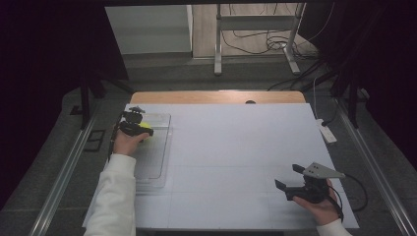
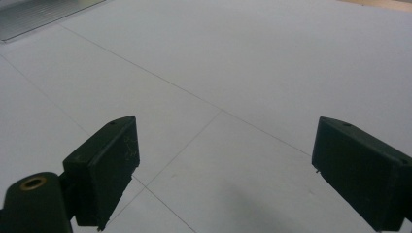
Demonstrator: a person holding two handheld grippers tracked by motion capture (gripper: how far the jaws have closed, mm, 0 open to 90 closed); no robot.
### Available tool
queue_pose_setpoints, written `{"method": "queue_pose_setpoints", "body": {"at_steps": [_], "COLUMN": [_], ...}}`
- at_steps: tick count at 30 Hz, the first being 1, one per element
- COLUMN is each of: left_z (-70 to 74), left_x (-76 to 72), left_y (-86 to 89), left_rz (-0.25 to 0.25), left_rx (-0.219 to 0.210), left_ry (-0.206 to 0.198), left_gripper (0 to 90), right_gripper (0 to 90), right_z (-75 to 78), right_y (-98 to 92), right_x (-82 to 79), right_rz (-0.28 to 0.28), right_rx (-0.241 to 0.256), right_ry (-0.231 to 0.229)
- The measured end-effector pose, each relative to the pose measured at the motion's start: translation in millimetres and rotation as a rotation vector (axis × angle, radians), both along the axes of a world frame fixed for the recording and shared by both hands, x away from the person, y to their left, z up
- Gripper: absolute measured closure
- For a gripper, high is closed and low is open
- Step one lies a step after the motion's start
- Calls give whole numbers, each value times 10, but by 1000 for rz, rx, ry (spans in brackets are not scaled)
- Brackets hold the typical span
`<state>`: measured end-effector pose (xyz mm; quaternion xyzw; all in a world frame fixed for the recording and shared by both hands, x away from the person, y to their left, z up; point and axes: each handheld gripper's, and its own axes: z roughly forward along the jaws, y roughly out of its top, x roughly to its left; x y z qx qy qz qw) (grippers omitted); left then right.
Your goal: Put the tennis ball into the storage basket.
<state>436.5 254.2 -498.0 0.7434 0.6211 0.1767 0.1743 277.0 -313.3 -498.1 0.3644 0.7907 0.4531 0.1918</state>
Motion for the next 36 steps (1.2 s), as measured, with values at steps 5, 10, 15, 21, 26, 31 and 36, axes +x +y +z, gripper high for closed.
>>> {"method": "queue_pose_setpoints", "body": {"at_steps": [5,10,15,21,26,31,36], "left_z": [-7,-10,13,50,91,152,206], "left_x": [3,2,-6,-22,-38,-73,-101], "left_y": [-4,-8,-14,-2,-11,-18,-32], "left_rz": [-4,-7,-7,-4,-12,-19,-27], "left_rx": [8,11,0,-12,-25,-42,-56], "left_ry": [3,2,-16,-31,-47,-79,-106], "left_gripper": [259,254,221,172,168,168,169], "right_gripper": [102,102,102,102,102,102,102], "right_z": [0,1,1,3,4,6,7], "right_y": [-1,-1,-1,-1,-3,-5,-7], "right_x": [1,0,-1,-2,-2,-3,-4], "right_rz": [0,0,1,2,-1,0,0], "right_rx": [0,0,0,1,-2,-2,1], "right_ry": [0,0,0,-2,-2,-3,-4]}}
